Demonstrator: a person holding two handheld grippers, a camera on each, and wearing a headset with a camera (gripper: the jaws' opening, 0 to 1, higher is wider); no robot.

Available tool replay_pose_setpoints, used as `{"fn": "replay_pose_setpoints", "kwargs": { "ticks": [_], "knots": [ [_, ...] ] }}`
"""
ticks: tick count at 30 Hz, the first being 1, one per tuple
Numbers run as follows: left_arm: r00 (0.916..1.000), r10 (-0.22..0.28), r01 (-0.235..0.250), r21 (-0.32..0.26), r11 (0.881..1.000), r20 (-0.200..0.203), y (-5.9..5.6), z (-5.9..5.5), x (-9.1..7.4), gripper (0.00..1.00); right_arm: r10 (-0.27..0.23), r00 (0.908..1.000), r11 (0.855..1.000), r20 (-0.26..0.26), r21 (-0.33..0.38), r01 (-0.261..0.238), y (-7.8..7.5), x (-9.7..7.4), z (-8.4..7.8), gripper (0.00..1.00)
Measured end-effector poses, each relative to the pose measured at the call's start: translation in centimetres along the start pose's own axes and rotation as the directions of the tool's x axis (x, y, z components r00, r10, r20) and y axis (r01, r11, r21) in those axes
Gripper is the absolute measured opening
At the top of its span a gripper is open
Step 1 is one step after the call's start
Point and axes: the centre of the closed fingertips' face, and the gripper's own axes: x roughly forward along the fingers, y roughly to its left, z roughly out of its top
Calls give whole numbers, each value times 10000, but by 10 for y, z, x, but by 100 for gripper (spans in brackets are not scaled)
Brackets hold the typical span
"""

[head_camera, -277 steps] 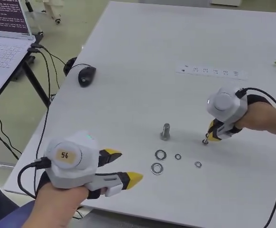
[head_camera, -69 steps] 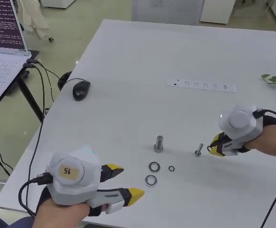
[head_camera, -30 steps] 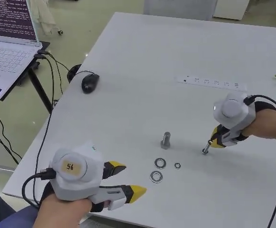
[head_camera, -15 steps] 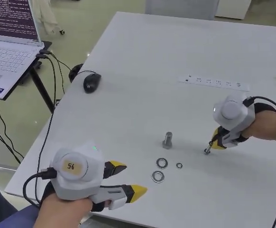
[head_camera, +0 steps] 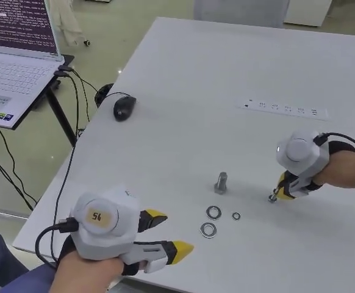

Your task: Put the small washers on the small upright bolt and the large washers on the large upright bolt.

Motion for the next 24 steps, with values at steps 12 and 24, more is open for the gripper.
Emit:
{"fn": "replay_pose_setpoints", "kwargs": {
  "ticks": [12,24],
  "knots": [
    [9999,-52,53,91,9999,-149,-1,-2,-3,45,16,10000,9979,24,646,-17,2,15,-7,12],
    [9993,-293,302,396,9988,-224,1,2,-7,45,-399,9985,9867,386,1593,333,7,7,-13,16]
  ]
}}
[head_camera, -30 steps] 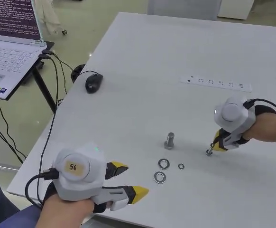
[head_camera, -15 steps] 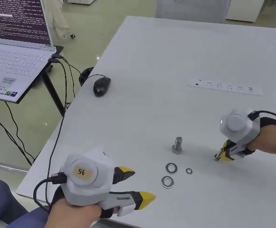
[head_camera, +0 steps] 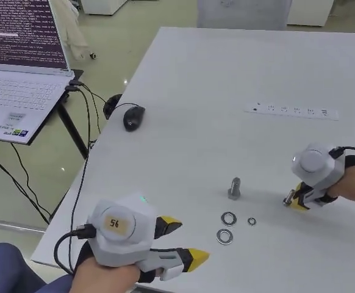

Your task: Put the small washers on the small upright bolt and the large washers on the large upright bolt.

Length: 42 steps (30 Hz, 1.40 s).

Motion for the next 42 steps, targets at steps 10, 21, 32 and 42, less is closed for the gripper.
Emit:
{"fn": "replay_pose_setpoints", "kwargs": {
  "ticks": [10,21,32,42],
  "knots": [
    [9990,-394,401,322,9987,-230,0,-5,-3,45,-415,9990,9943,148,990,398,8,-13,-26,20],
    [10000,40,-41,-157,9999,-31,-4,4,7,44,-332,9973,9938,658,1084,259,26,-26,-52,27],
    [9983,575,-576,-116,9983,-45,-18,20,14,44,-401,9822,9869,1834,1609,103,43,-30,-67,29],
    [9955,940,-936,-299,9952,135,-35,16,15,44,226,9717,9882,2351,1423,-574,75,-18,-65,28]
  ]
}}
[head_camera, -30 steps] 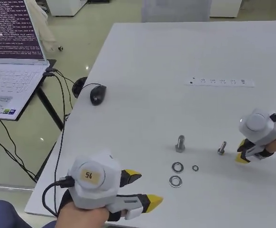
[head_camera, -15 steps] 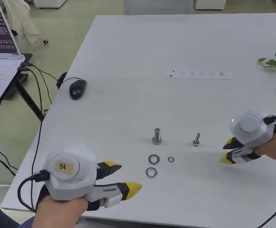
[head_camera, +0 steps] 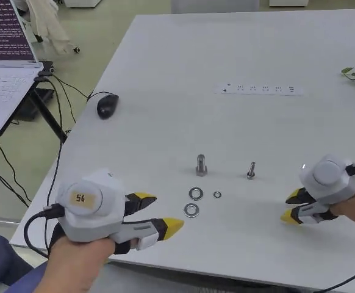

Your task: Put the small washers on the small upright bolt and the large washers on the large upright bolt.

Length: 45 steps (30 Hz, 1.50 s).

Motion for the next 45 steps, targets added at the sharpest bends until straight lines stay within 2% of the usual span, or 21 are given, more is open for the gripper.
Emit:
{"fn": "replay_pose_setpoints", "kwargs": {
  "ticks": [9,12,16,23,27,30,34,38,41,43,45],
  "knots": [
    [9998,-148,149,77,9999,-153,-12,-2,4,44,175,9980,9994,605,-323,-156,0,18,35,28],
    [9995,-252,256,184,9995,-204,-11,-2,6,44,182,9966,9993,803,-341,-155,1,23,45,27],
    [9993,-339,343,242,9991,-162,-10,1,6,44,321,9963,9987,802,-417,-288,7,34,56,27],
    [9965,-733,750,444,9962,-397,-1,-3,10,45,429,9938,9973,1029,-642,-364,15,55,91,25],
    [9924,-1115,1145,587,9917,-519,3,-2,8,45,415,9953,9973,873,-639,-359,12,66,97,25],
    [9880,-1369,1424,784,9867,-710,4,-2,11,45,376,9946,9987,962,-377,-341,6,74,102,23],
    [9880,-1438,1482,842,9854,-568,7,3,10,45,376,9955,9993,868,-77,-371,3,84,107,22],
    [9896,-1383,1405,611,9882,-392,12,2,9,44,479,9962,9983,728,-356,-454,3,91,115,19],
    [9898,-1371,1392,573,9886,-390,13,-1,10,45,562,9984,9921,18,-1128,-557,4,96,110,19],
    [9902,-1347,1365,513,9893,-366,14,-4,9,44,630,9980,9890,33,-1340,-620,7,97,115,19],
    [9908,-1315,1328,408,9903,-317,15,-5,7,44,685,9973,9830,-261,-1689,-720,7,99,116,18]
  ]
}}
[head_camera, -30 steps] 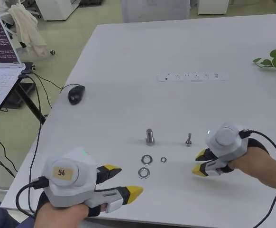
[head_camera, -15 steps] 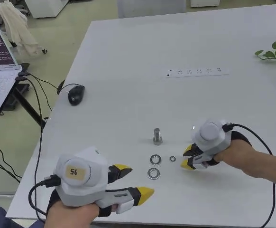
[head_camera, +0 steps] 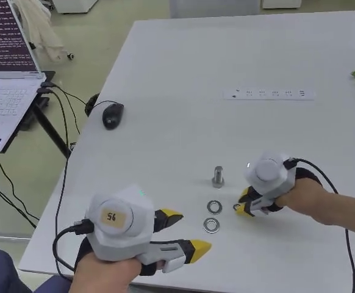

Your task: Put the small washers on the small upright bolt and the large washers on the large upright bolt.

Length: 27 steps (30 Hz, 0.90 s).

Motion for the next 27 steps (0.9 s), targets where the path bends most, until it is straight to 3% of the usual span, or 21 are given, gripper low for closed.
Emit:
{"fn": "replay_pose_setpoints", "kwargs": {
  "ticks": [2,8,22,27],
  "knots": [
    [10000,37,-37,-36,10000,11,1,-2,-1,44,-97,9989,9965,-458,-834,58,-3,0,-1,16],
    [9998,160,-159,-112,9998,73,5,-4,-4,44,54,9973,9885,-731,-1502,-164,2,-1,-3,19],
    [9996,297,-297,61,9995,22,6,-3,-4,44,124,9951,9757,-985,-2166,-336,0,-1,-3,18],
    [9994,343,-344,66,9994,24,6,-3,-5,44,41,9963,9781,-859,-2071,-219,-2,-1,-2,14]
  ]
}}
